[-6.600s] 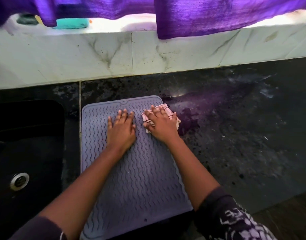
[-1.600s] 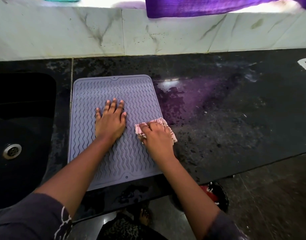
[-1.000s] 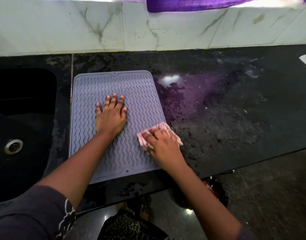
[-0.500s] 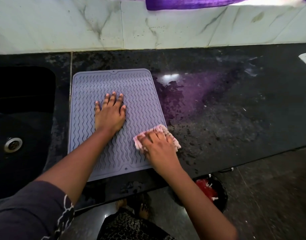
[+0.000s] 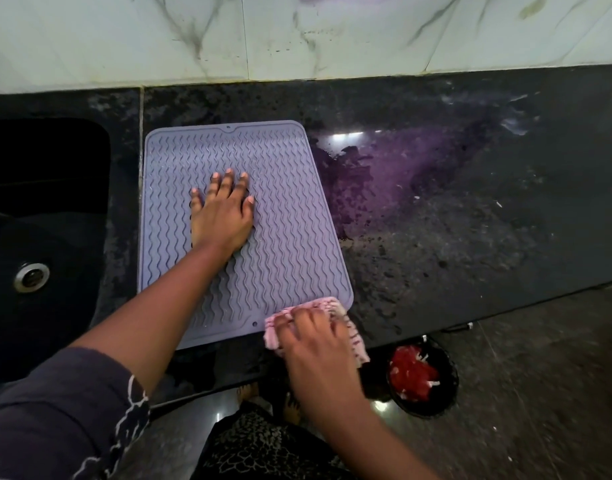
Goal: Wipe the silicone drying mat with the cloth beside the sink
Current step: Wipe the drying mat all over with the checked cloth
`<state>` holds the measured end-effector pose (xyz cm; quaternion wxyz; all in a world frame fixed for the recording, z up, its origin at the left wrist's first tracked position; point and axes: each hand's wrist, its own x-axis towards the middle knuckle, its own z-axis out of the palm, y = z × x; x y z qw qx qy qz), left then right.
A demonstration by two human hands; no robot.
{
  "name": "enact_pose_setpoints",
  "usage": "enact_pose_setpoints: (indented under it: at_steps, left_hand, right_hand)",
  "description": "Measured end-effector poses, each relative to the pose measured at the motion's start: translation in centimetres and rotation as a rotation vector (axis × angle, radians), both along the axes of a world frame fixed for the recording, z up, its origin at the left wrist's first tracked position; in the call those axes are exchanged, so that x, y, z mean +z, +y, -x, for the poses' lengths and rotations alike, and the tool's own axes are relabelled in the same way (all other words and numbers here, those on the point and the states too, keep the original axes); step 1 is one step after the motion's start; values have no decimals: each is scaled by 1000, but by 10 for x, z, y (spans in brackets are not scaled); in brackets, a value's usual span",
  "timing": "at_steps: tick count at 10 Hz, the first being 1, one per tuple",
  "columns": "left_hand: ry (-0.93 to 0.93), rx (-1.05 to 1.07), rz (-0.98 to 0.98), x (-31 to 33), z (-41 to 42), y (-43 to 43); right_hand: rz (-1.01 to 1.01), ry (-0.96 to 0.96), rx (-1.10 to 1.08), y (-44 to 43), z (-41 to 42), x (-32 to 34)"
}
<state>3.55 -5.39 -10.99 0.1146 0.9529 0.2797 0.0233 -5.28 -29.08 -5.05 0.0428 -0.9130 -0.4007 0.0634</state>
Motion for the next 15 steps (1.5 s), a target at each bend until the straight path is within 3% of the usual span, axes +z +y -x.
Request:
enact_pose_setpoints:
  at_steps: [1,3,5,7,8,10,13,15]
  left_hand:
    - [-8,-1,-2,-1,0,1]
    - [-11,-6,3,-1,1,2]
    - [-5,-2,4,0,1,1]
    - [-3,1,7,1,1,1]
    - [-2,1,14,1,1,0]
    - [0,2,8,1,1,0]
    - [1,13,6,3,1,-1]
    - [-2,12,5,3,2,-1]
  right_hand:
    - [-1,7,23,9,3,2]
    - [92,-29,-216,-44,-36,-2]
    - [-31,-80,-242,-24,-68,6]
    - [162,-13,-125,-18,-81,10]
    - [194,125,-56,-41,-82,22]
    - [97,-24,-78,1,-134,7]
    - [206,112,76,-44,-100,22]
    - [107,-2,-79,12,-132,13]
